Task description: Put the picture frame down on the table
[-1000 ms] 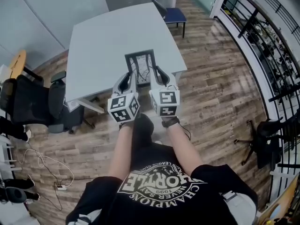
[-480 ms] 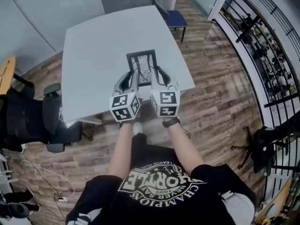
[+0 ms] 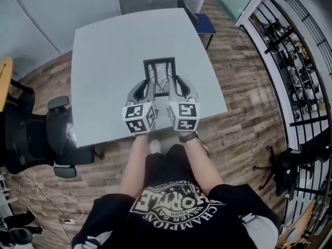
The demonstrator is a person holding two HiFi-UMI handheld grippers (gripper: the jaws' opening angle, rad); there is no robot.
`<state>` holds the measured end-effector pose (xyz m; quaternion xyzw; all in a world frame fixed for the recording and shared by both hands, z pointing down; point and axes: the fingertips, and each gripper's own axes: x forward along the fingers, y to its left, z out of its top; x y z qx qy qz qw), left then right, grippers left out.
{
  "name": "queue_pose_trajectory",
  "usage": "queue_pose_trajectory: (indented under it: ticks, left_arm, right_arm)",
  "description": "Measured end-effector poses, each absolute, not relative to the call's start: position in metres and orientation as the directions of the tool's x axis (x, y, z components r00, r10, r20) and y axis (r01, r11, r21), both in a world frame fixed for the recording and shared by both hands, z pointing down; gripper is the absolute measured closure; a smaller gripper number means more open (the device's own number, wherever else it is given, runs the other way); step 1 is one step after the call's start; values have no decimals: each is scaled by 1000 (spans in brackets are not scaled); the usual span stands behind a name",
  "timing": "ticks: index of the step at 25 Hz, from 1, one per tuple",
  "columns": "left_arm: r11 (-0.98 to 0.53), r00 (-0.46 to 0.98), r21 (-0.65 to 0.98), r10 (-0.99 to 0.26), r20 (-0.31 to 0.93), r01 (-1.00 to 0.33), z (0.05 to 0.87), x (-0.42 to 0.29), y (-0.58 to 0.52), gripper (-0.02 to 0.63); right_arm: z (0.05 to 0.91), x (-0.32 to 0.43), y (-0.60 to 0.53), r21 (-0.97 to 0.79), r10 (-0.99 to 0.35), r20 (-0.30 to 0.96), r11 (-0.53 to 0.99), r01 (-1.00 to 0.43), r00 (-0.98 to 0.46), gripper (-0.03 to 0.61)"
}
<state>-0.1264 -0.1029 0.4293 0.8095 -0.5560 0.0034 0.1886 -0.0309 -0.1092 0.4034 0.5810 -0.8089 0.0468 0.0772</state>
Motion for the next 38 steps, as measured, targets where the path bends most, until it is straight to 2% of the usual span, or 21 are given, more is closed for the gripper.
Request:
queue_pose_trajectory:
  ticks: [5, 18, 29, 38]
  left_arm:
    - [-285, 361, 305, -903, 232, -909, 440, -147, -123, 546]
    - [-261, 345, 301, -898, 272, -917, 470, -146, -170, 546]
    - [-233, 328, 304, -891, 315, -924, 480, -137, -268, 546]
    - [-196, 320, 322, -859, 398, -926, 519, -135, -326, 546]
  right_arm:
    - [414, -52, -131, 9, -923, 197, 338, -941, -330, 511]
    - [442, -52, -181, -18, -911, 227, 351, -936, -345, 511]
    - [459, -41, -281, -64, -877, 305, 371, -926, -372, 511]
    - [501, -40, -343, -93, -840, 389, 372, -924, -378, 511]
